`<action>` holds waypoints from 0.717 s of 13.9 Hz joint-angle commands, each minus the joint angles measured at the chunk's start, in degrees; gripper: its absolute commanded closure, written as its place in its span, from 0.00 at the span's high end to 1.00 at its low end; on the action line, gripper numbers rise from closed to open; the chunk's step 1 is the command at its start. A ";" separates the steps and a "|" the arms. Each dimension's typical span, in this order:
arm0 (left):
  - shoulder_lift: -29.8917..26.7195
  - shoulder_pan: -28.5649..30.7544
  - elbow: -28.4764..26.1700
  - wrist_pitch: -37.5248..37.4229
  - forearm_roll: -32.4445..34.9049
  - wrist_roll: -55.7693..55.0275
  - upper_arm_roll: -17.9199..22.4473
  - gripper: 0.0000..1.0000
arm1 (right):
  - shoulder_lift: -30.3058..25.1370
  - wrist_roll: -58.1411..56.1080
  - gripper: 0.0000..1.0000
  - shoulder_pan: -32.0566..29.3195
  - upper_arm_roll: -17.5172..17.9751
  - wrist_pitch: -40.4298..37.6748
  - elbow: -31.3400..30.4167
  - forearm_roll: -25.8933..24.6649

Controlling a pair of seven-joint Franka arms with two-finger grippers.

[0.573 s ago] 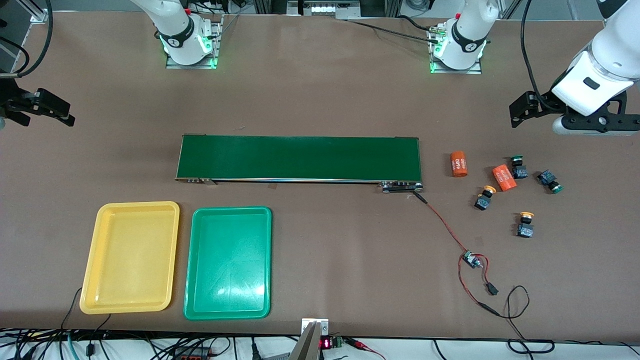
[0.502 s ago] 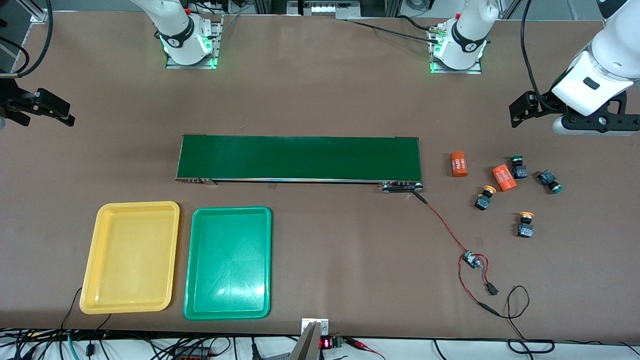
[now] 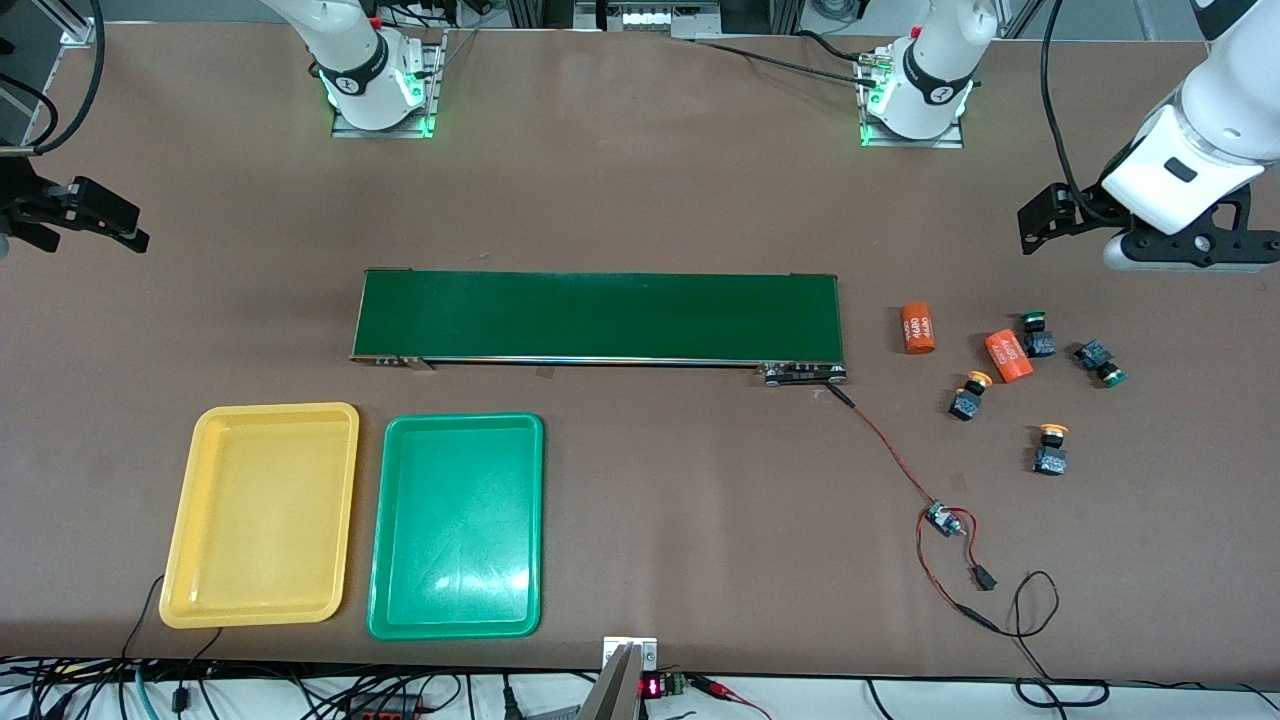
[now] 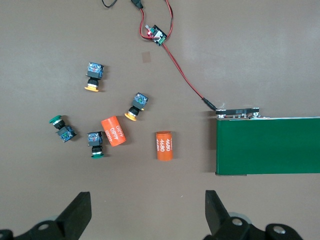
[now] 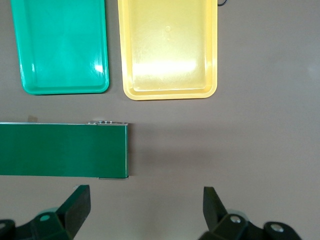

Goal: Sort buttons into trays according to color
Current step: 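Reach the left gripper toward the yellow-cap push buttons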

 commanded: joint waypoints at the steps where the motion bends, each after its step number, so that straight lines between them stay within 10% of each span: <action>1: 2.55 0.01 1.83 -1.41 -0.93 -0.93 0.19 1.00 | -0.97 0.26 1.00 -0.28 0.21 0.07 -0.72 -0.29; 10: 13.97 1.59 0.86 1.39 7.05 9.50 0.63 1.00 | -0.62 0.26 1.00 -0.37 0.21 0.60 -0.72 -0.38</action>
